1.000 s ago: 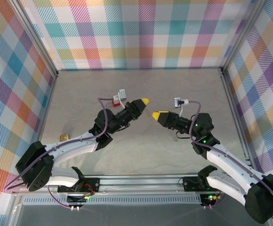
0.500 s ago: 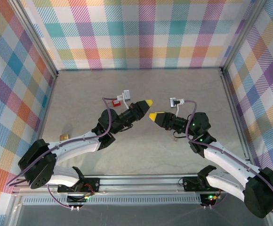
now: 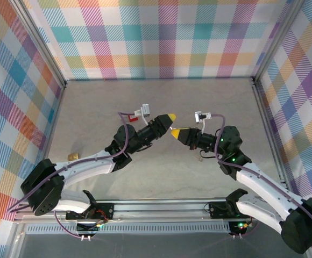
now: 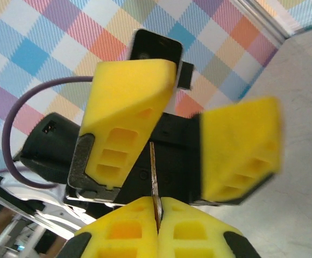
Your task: Unlock with the key
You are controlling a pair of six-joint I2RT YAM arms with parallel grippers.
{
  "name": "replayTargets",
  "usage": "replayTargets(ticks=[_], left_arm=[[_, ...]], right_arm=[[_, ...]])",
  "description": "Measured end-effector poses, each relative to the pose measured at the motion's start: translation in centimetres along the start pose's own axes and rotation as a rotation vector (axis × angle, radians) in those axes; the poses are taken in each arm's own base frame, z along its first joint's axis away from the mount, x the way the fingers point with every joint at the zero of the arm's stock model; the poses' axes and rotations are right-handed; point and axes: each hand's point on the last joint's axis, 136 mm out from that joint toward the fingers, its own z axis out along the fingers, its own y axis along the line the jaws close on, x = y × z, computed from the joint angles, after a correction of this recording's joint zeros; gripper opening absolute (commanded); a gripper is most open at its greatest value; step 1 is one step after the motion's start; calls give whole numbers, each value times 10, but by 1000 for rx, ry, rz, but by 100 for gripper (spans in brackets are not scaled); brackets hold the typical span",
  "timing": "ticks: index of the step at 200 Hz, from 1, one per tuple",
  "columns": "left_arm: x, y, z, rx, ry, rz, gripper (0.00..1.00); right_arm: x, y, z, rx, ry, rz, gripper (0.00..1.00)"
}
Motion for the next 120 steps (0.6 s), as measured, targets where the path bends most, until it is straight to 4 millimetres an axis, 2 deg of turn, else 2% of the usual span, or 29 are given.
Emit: replayTargets(ticks=[9, 23, 52, 68, 83, 120], left_arm=[[-7, 4, -7, -45, -4, -14, 66], [-20, -1, -19, -108, -21, -26, 67], [-45, -44, -39, -131, -55, -63, 63], [-46, -53, -41, -132, -45, -98, 58], [-39, -41, -37, -171, -16, -141, 55], [-17, 18, -33, -357, 36, -228, 53]], right_arm=[[-2, 4, -1, 24, 10, -44, 0], [-3, 5, -2, 71, 29, -129, 0], [-3, -6, -1, 182, 69, -289, 0], [-1, -18, 3, 247, 105, -360, 0], [4, -29, 10, 299, 148, -428, 0], [9, -35, 20, 375, 216, -613, 0]])
